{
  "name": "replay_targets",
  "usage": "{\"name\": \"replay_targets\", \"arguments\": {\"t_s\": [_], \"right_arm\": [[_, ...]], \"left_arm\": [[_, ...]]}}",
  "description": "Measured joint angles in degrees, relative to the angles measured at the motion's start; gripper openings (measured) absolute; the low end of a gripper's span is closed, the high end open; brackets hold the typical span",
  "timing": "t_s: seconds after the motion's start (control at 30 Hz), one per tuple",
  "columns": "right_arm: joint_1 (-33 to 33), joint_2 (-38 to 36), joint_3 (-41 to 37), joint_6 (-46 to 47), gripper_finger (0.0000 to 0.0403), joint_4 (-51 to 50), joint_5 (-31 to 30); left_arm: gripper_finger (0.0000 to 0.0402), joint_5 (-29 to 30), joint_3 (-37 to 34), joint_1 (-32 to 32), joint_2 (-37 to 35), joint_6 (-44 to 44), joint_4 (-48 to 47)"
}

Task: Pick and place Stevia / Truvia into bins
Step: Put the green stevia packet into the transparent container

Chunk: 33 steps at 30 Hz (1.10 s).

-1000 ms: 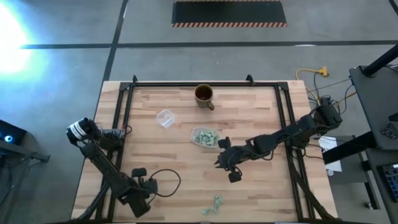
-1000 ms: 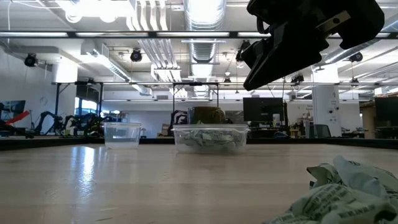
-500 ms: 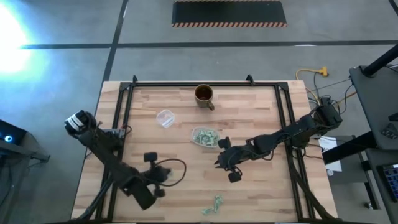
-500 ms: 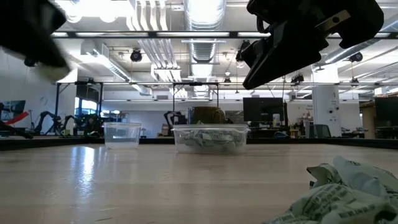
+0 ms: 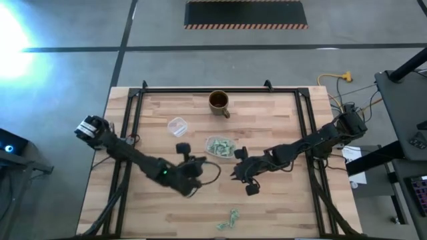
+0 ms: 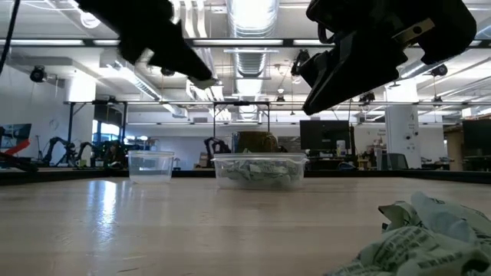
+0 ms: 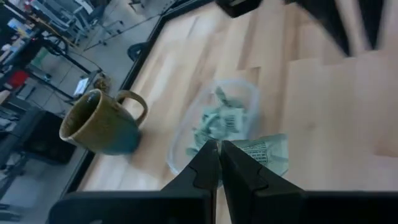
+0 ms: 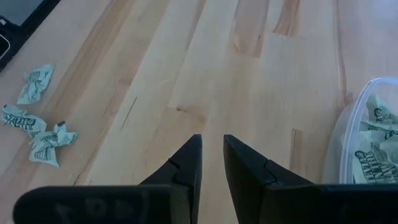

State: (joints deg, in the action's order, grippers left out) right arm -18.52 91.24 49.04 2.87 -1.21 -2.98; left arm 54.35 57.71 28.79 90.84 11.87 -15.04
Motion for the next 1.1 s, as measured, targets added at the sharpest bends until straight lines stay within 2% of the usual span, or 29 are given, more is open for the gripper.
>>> {"name": "replay_targets", "arguments": {"t_s": [0.23,0.5,0.8,1.1], "right_arm": [[0.00,0.00,-0.95,0.02,0.0056,-0.07,-0.02],[0.00,0.00,-1.52,0.15,0.0056,-0.06,-0.04],[0.00,0.00,-1.71,0.15,0.0056,0.09,-0.04],[0.00,0.00,-1.90,0.75,0.0057,0.18,-0.04]], "left_arm": [[0.0000,-5.12,-0.02,-9.82,1.64,-6.27,4.42],[0.0000,-12.46,-0.03,-17.24,4.50,-15.49,14.14],[0.0000,-20.08,0.00,-23.16,8.09,-16.75,17.24],[0.0000,-22.38,1.17,-25.43,13.89,-16.67,20.47]]}}
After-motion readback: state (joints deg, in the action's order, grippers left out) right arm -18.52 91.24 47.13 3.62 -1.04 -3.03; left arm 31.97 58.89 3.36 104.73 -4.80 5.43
